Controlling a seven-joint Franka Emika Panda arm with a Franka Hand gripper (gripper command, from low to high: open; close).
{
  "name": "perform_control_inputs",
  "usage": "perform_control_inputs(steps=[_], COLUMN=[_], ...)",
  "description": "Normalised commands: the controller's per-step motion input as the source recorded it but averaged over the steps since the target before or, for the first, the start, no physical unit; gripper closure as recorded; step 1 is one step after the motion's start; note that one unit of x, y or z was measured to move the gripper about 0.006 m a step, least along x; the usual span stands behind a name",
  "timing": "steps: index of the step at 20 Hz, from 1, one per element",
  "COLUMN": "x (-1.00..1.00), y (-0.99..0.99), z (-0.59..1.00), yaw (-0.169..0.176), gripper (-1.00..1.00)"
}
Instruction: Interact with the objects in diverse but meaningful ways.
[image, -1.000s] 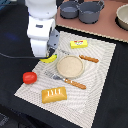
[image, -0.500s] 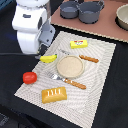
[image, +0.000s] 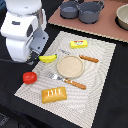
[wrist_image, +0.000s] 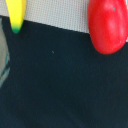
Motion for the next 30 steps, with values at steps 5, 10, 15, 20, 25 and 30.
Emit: perform_control_inputs(steps=[5, 10, 15, 20, 25, 30], x=[0.02, 0.00, 0.13, 0.27, 0.32, 0.24], y=[-0.60, -0.29, -0.28, -0.37, -0.23, -0.18], z=[-0.06, -0.12, -0.06, -0.08, -0.13, -0.21], yaw=[0.063, 0.173, 0.054, 0.009, 0.001, 0.006], gripper=[-1.00, -1.00, -1.00, -1.00, -1.00, -1.00])
